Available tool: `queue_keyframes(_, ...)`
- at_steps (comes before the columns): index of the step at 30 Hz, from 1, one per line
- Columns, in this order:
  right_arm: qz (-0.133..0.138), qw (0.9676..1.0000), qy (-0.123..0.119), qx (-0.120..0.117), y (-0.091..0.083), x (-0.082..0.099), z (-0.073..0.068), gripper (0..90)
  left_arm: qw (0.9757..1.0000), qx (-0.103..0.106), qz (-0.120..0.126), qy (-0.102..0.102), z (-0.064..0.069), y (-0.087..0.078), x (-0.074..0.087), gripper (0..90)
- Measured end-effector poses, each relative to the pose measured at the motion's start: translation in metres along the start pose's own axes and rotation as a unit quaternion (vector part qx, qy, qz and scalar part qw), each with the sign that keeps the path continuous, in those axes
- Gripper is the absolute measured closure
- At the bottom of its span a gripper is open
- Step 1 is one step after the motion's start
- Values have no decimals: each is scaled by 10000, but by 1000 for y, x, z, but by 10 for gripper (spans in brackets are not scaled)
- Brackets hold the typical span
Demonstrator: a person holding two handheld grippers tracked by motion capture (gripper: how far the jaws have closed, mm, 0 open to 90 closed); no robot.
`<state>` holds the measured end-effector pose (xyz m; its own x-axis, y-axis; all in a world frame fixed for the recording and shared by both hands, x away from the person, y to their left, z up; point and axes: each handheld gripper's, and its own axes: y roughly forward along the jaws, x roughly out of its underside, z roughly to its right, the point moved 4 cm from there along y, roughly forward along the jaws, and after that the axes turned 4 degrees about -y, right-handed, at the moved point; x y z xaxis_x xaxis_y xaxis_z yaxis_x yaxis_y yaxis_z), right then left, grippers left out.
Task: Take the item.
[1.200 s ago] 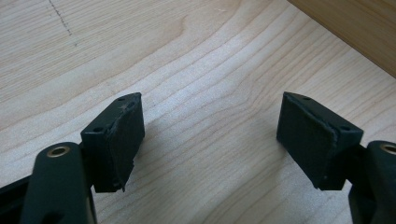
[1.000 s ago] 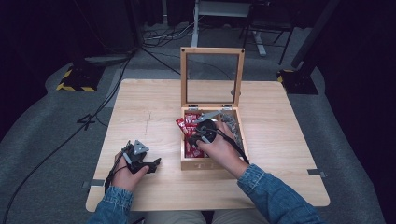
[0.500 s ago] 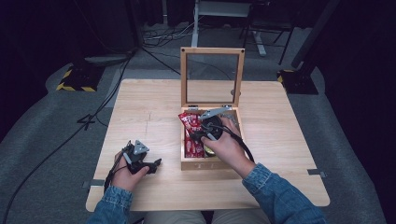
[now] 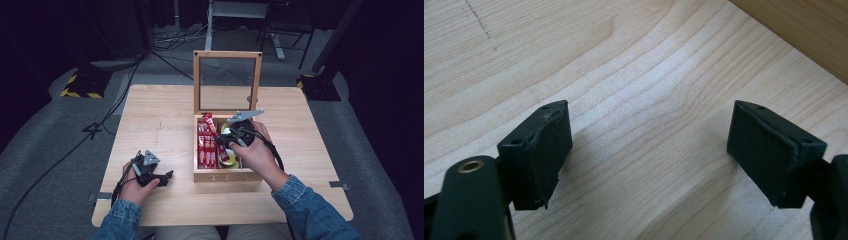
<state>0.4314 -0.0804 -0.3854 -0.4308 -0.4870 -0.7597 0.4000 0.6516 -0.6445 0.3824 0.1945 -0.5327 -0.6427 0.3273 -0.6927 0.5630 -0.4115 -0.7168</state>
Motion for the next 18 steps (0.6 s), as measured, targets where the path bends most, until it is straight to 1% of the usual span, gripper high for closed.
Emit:
queue_keyframes(2,57,10000,-1,45,-6,0,3,827,10000,7,-6,8,0,0,0,183)
queue_keyframes(3,80,10000,-5,58,-9,1,4,827,10000,10,-28,85,-1,0,0,177)
queue_keyframes(4,107,9999,-19,81,-12,2,6,827,9999,8,-33,95,0,0,0,170)
queue_keyframes(7,197,9997,1,136,-22,5,11,827,10000,67,-44,58,0,0,0,157)
queue_keyframes(9,262,9995,48,146,-30,8,15,827,10000,55,-49,67,0,0,0,153)
queue_keyframes(13,355,9990,100,254,-44,16,23,827,9999,46,-55,86,0,0,0,151)
queue_keyframes(14,355,9990,100,254,-44,16,23,827,9999,46,-55,86,0,0,0,151)
queue_keyframes(15,414,9987,135,268,-51,20,26,827,9999,44,-60,87,1,0,0,150)
queue_keyframes(17,450,9984,167,309,-57,24,29,827,9999,45,-67,90,1,0,0,150)
queue_keyframes(18,450,9984,167,309,-57,24,29,827,9999,45,-67,90,1,0,0,150)
